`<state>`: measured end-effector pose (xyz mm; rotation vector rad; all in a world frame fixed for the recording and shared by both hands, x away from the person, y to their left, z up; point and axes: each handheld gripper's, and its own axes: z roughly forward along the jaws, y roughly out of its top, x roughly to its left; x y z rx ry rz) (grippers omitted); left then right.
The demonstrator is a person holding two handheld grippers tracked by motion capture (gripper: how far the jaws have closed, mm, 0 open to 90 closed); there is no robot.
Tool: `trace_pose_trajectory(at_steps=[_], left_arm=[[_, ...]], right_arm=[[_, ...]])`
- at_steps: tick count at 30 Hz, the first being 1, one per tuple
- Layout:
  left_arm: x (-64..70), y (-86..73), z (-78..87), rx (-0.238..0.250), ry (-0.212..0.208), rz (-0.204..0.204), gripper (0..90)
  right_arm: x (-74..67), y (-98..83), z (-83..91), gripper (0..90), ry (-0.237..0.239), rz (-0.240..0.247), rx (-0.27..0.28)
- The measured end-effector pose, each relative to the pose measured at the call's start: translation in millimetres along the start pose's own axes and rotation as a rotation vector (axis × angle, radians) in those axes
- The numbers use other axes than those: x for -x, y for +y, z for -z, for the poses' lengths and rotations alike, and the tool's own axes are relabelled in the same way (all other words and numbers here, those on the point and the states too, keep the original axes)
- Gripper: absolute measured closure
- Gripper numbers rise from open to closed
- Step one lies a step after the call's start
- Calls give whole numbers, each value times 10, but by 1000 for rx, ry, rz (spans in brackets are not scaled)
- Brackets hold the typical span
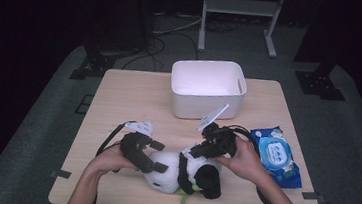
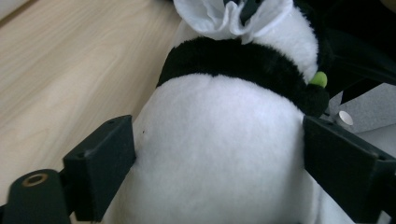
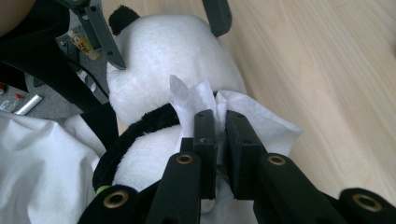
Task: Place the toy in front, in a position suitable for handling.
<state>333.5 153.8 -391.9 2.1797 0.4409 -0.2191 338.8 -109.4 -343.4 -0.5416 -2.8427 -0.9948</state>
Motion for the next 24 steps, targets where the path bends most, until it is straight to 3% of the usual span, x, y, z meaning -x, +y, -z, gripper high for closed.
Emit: trace_pose_trajectory(at_steps=[9, 12, 17, 24], left_arm=[[3, -9, -181, -74, -35, 12, 39], [28, -7, -243, -83, -33, -5, 90], [46, 4, -244, -52, 8, -33, 255], [90, 58, -280, -36, 75, -102, 304]], right_arm=[[-55, -23, -33, 824, 26, 12, -10], [-64, -28, -43, 823, 26, 15, -16], [-1, -63, 7, 822, 26, -4, 10], [79, -90, 80, 822, 26, -35, 25]])
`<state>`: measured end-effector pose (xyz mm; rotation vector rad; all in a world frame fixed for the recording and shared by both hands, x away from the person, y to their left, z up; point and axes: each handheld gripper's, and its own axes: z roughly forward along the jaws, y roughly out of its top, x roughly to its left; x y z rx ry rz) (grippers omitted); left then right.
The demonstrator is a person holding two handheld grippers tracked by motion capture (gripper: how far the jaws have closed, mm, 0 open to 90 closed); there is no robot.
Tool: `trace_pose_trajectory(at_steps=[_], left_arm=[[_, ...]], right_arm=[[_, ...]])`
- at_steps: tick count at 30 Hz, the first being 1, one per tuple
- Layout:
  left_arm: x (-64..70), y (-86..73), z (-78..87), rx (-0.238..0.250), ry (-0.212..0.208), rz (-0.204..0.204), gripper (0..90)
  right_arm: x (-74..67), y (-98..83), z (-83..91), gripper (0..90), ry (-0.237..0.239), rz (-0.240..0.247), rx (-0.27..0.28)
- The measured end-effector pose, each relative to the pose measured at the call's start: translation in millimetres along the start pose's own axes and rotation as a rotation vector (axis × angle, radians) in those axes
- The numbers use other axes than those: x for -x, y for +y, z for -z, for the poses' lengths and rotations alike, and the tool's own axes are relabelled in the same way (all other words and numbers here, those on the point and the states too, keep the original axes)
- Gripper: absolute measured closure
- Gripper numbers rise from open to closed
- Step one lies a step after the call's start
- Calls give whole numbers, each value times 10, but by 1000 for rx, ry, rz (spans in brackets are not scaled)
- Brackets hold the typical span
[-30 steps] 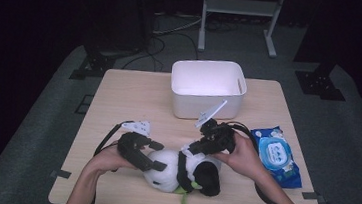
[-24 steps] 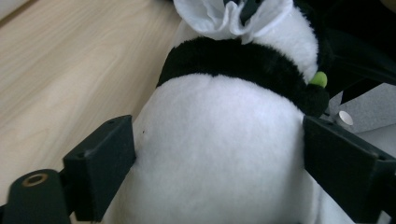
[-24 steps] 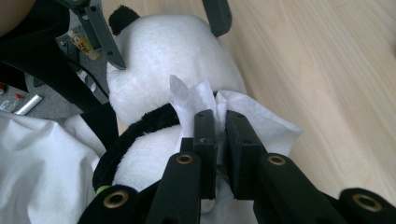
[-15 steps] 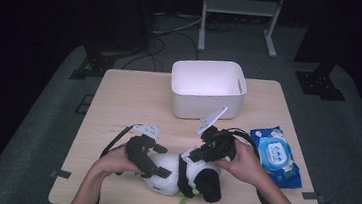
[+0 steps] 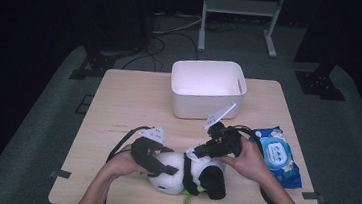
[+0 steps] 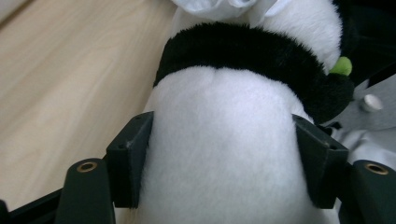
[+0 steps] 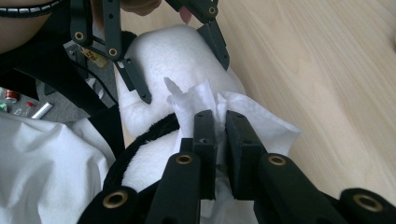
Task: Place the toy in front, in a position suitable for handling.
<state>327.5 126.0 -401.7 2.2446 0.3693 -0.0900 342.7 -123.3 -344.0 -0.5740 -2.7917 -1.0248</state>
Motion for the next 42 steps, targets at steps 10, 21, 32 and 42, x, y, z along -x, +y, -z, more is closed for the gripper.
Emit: trace_pose_trajectory(at_steps=[10, 21, 32, 42], left_arm=[[-9, 34, 22, 11, 57, -13, 349], [-99, -11, 132, 68, -101, 99, 228], [-128, -56, 290, 92, -77, 116, 242], [-139, -98, 86, 20, -152, 147, 177]], right_arm=[[58, 0, 28, 822, -14, -21, 0], [-30, -14, 15, 822, 21, 5, -16], [-199, -38, 5, 820, 49, 43, -17], [-168, -46, 119, 820, 12, 30, -14]])
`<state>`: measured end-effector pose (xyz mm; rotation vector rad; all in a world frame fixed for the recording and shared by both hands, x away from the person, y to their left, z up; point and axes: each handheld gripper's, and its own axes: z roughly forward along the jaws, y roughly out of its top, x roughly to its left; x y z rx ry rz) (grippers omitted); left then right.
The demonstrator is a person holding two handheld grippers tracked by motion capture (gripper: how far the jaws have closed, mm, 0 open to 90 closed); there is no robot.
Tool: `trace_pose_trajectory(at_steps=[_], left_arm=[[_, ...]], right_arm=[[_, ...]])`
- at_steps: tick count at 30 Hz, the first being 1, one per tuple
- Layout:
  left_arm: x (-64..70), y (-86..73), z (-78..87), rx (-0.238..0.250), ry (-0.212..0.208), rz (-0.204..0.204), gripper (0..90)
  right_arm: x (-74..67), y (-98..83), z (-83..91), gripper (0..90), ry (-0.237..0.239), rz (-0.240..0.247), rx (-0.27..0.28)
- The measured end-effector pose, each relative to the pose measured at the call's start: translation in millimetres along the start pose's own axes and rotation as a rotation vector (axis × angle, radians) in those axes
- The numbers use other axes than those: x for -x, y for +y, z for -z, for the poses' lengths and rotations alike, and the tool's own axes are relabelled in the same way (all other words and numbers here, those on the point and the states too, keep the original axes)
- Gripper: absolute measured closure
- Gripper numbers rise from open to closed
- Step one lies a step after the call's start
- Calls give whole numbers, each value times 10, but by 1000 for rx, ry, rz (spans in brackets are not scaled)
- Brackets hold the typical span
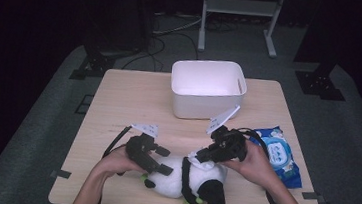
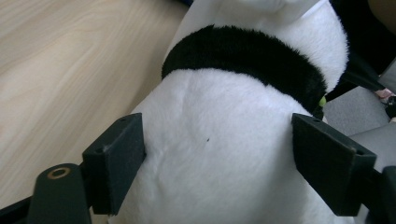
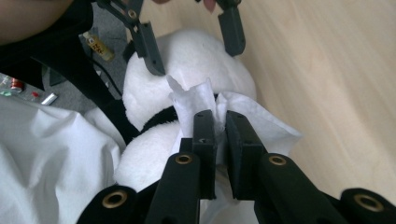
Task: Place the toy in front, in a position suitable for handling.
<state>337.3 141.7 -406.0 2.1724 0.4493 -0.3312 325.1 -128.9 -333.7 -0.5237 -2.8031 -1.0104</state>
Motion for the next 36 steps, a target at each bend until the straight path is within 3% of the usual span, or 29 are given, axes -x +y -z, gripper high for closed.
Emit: trace_pose_trajectory(at_steps=[5, 8, 13, 18, 20, 22, 24, 27, 29, 36], left_arm=[[56, 97, -101, -23, -32, -20, 122], [104, 210, -195, -57, -37, -58, 115], [144, 376, -359, -185, -34, -118, 82], [97, 438, -502, -258, -83, -148, 49], [79, 435, -531, -248, -115, -150, 64], [63, 423, -514, -223, -142, -149, 174], [11, 411, -480, -192, -155, -126, 266], [-18, 385, -428, -134, -161, -107, 325], [-19, 389, -403, -121, -152, -120, 354], [-27, 488, -275, -108, -42, -177, 397]], right_arm=[[16, -82, -87, 820, 54, -16, 5], [-8, -81, -105, 820, 60, -14, -1], [-46, -72, -99, 820, 46, 3, -8], [-48, -86, -96, 818, 68, 10, 1], [-49, -92, -90, 817, 70, 17, 1], [-46, -95, -77, 815, 69, 20, 2], [-27, -101, -54, 815, 69, 14, 18], [17, -103, -12, 815, 60, 2, 41], [34, -93, 5, 815, 58, -4, 49], [60, 35, 56, 815, 1, 17, 44]])
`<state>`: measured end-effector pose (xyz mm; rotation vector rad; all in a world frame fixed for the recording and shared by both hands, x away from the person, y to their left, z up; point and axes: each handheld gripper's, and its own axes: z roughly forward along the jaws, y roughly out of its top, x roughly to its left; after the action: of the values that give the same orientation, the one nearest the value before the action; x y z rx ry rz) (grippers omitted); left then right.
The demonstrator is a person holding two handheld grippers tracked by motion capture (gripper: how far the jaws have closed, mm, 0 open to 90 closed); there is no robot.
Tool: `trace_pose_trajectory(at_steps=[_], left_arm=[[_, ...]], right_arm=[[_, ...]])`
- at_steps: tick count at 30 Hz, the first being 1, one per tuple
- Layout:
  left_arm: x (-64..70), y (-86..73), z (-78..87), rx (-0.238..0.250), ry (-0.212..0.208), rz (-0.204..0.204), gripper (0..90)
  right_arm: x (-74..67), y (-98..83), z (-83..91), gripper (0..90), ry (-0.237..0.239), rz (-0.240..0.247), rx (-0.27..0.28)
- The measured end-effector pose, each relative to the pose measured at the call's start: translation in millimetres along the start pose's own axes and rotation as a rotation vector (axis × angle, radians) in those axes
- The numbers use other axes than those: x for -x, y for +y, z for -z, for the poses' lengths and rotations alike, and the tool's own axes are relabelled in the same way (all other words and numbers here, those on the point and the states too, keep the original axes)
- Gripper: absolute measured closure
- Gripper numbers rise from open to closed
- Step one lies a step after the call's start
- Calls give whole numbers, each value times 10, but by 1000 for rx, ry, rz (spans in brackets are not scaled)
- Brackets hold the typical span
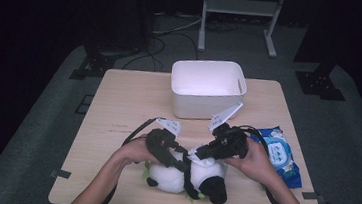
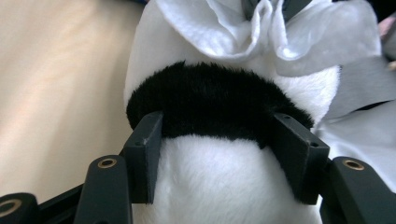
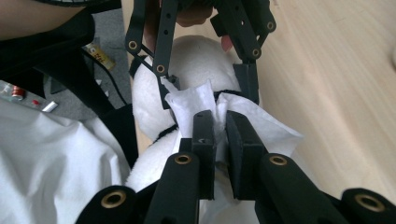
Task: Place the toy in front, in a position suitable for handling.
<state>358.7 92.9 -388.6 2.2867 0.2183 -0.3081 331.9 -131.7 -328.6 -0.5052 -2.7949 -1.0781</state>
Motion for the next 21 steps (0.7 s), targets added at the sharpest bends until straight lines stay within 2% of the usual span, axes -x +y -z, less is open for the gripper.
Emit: trace_pose_trajectory(at_steps=[6, 9, 12, 14, 16, 19, 21], left_arm=[[-42, 18, 97, -26, 76, -15, 431], [-11, -17, 82, -12, 82, -10, 424], [29, -43, 69, -2, 83, -13, 407], [51, -59, 67, 8, 90, -8, 392], [76, -81, 71, 21, 99, -11, 368], [97, -103, 97, 39, 98, -1, 337], [111, -120, 117, 48, 107, 7, 286]], right_arm=[[66, 82, -71, 814, -12, -6, -10], [84, 116, -101, 814, 1, -2, -11], [101, 146, -91, 815, -26, -5, 0], [125, 148, -116, 815, -19, -16, -1], [128, 125, -167, 815, -23, -15, -23], [113, 69, -193, 816, -4, -15, -27], [93, 24, -200, 816, 7, -11, -37]])
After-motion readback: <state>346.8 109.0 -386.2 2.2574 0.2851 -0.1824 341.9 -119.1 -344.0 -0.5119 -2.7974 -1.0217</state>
